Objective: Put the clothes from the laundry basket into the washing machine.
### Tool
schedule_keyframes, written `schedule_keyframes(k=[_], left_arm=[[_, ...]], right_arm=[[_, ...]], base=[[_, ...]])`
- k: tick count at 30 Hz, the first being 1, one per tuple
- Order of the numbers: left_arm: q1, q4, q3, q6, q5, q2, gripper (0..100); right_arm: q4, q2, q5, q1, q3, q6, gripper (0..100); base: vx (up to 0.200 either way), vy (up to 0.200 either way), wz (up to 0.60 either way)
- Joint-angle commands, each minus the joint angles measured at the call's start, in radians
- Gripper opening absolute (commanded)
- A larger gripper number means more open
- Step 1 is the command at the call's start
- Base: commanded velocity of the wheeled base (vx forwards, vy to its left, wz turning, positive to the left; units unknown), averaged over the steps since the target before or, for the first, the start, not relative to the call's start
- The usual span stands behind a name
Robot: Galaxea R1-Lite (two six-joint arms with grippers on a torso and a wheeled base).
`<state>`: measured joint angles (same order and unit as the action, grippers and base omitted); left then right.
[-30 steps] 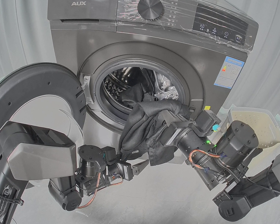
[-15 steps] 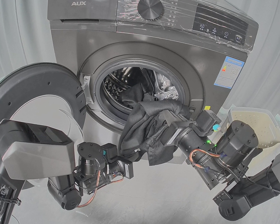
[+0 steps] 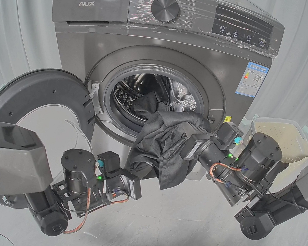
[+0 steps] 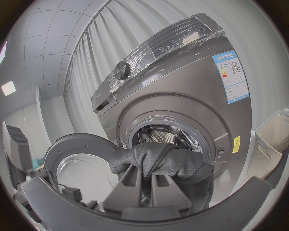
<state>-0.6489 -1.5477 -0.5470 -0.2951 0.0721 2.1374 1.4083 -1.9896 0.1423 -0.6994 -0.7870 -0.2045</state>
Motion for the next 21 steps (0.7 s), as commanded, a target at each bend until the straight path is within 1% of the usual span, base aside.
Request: schedule_keyframes(k=[1, 5, 6, 8, 9, 14, 17, 21], left_arm=[[-0.001, -0.002, 0.102, -0.013, 0.054, -0.22, 0], [0.009, 0.0, 0.182, -0.018, 0.124, -0.35, 0], [0.012, -0.002, 0.188, -0.019, 0.133, -0.366, 0], [0.037, 0.0, 0.187, -0.024, 0.167, -0.403, 0], [0.04, 0.0, 0.18, -0.021, 0.169, -0.406, 0], [0.046, 0.0, 0.141, -0.024, 0.169, -0.407, 0], [0.068, 0.0, 0.101, -0.025, 0.166, -0.412, 0], [0.072, 0.0, 0.081, -0.027, 0.166, -0.412, 0]], right_arm=[[0.001, -0.015, 0.0, 0.018, 0.006, -0.003, 0], [0.0, -0.029, 0.0, 0.015, 0.028, 0.002, 0], [0.0, -0.034, 0.0, 0.014, 0.035, 0.002, 0], [0.001, -0.066, -0.001, 0.014, 0.058, 0.008, 0], [0.001, -0.075, -0.001, 0.012, 0.066, 0.01, 0], [0.001, -0.084, -0.001, 0.006, 0.077, 0.005, 0], [0.003, -0.084, -0.001, 0.008, 0.103, 0.0, 0], [0.031, -0.1, -0.003, 0.004, 0.137, 0.0, 0]], base=[[0.0, 0.0, 0.0], [0.0, 0.0, 0.0], [0.0, 0.0, 0.0], [0.0, 0.0, 0.0], [0.0, 0.0, 0.0], [0.0, 0.0, 0.0], [0.0, 0.0, 0.0], [0.0, 0.0, 0.0]])
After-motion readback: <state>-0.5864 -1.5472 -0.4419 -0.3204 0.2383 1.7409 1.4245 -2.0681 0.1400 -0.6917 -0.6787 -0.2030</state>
